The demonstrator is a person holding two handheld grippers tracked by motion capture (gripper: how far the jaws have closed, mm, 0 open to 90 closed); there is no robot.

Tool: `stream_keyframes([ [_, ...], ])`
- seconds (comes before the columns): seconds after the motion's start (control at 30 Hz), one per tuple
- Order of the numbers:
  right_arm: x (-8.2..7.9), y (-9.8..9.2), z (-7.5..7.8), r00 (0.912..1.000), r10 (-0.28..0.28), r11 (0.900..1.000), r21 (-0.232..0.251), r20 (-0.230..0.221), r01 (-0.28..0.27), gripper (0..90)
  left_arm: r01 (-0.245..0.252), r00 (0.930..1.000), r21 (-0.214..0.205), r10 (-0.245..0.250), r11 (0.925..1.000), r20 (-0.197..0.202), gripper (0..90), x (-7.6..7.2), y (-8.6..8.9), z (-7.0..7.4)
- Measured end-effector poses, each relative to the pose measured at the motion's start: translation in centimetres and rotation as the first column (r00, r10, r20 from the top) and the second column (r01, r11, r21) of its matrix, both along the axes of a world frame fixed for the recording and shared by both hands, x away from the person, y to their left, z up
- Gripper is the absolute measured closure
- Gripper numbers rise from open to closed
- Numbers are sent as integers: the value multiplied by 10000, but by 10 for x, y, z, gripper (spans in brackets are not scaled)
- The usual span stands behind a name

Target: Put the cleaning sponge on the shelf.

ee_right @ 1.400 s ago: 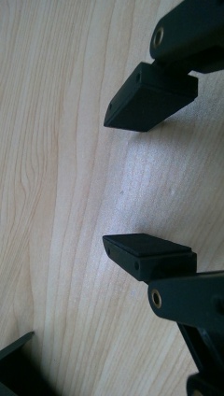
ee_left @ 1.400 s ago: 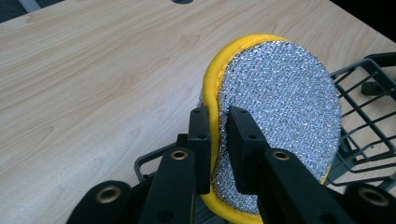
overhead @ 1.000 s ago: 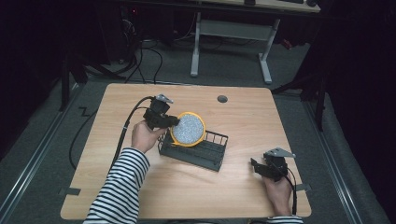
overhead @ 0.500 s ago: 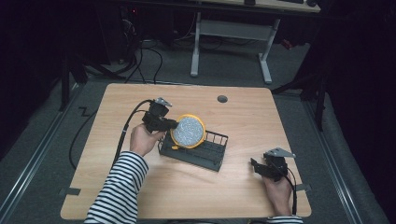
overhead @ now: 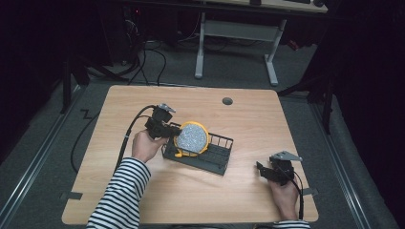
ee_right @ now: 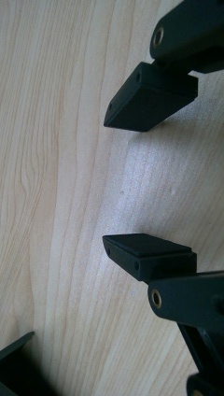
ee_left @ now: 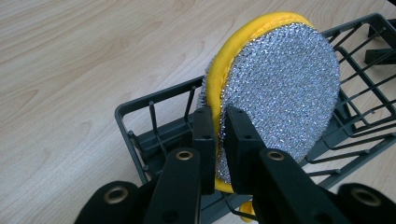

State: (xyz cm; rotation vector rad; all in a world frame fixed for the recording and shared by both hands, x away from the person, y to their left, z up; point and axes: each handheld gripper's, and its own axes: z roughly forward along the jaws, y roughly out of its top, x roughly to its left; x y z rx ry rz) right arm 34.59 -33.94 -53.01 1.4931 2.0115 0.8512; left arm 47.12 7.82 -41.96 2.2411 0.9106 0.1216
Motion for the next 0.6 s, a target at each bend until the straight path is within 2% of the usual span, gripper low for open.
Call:
stream_keyframes([
  [0.13,0,0,0,10000,-1,10000,1,0,1,373,-20,10000,40,20,10000,39,800,-1,1,1],
  [0.2,0,0,0,10000,4,10000,7,-2,-4,373,-119,9999,-61,119,9999,4,739,0,2,1],
  [0.37,0,0,0,10000,2,10000,8,-3,-2,373,-379,9991,-133,381,9992,198,607,-2,7,4],
  [0.43,0,0,0,10000,-2,10000,3,-2,2,373,-558,9980,-381,569,9977,281,566,-3,12,6],
  [0.6,0,0,0,10000,4,10000,9,-3,-4,373,-1010,9935,-694,1043,9925,460,490,-6,27,10],
])
